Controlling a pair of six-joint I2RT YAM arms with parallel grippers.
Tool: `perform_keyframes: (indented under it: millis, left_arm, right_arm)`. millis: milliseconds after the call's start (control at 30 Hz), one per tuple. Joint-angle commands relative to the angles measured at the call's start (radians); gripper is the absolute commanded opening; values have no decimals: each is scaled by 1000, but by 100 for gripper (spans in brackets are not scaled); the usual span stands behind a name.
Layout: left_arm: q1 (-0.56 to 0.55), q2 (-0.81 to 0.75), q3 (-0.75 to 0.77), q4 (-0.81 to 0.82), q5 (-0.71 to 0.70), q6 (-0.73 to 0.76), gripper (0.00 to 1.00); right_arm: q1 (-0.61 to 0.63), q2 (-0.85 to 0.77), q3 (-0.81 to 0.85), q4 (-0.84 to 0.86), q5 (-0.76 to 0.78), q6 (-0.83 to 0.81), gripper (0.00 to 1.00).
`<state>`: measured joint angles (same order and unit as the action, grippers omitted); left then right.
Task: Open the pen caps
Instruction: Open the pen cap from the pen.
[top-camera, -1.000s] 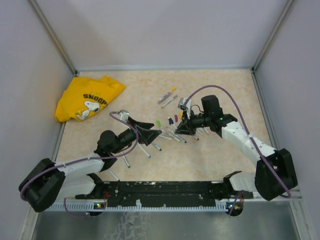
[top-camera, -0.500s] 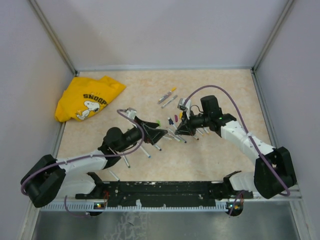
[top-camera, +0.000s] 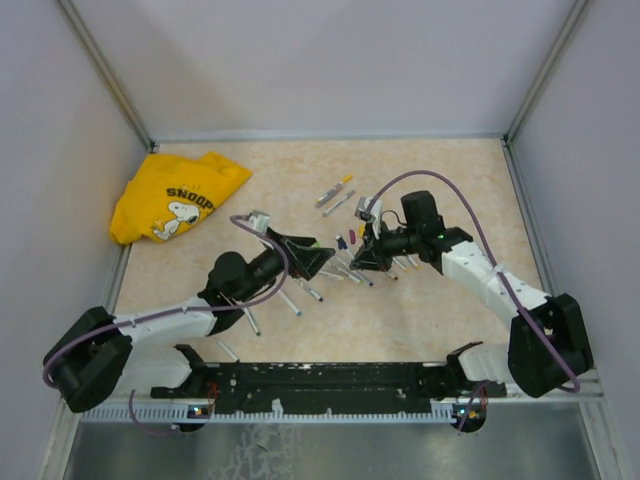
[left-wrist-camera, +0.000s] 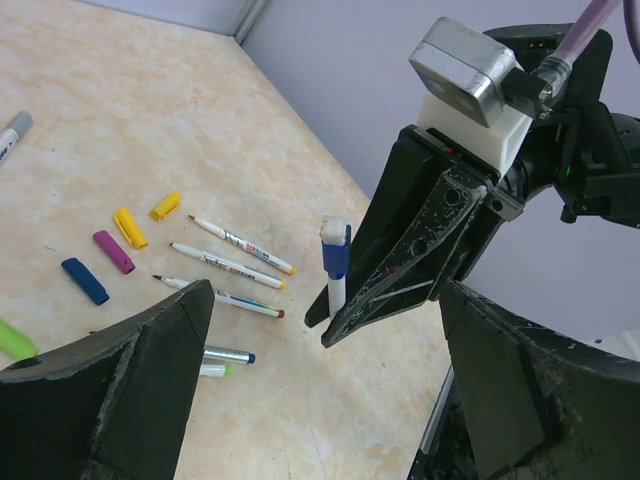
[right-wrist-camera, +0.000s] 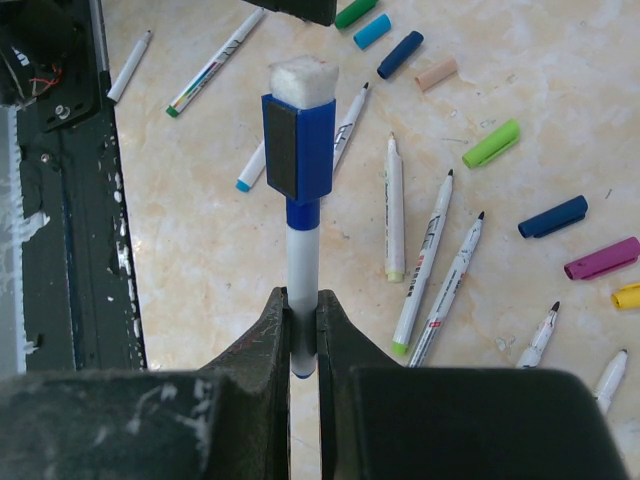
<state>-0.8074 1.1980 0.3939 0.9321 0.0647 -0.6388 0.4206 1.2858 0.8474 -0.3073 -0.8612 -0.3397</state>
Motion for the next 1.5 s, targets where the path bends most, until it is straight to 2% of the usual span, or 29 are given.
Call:
perform_keyframes:
  millis: [0,167,533,667,1067,1333,1467]
  left_arm:
    - [-2,-19,-30,69,-16,9,99]
    - [-1,8,-28,117,1,6,100]
    - [-17,121,82,61,-13,-21,98]
    - [-45,167,122,53,-44,-16,94]
    - [-57,250,172,98,-70,15,49]
    - [-57,274,199,96,-50,31,42]
    - [-56,278,206,96,-40,36,22]
  right_arm:
    - [1,0,59,10,-7,-14,0]
    - [2,2,59,8,-6,-14,0]
    - [7,7,62,4,1,-16,0]
    - [9,9,62,4,4,-16,0]
    - [14,10,65,-2,3,-18,0]
    - [15,12,68,-7,-1,-21,0]
    - [16,12,70,-8,-2,-21,0]
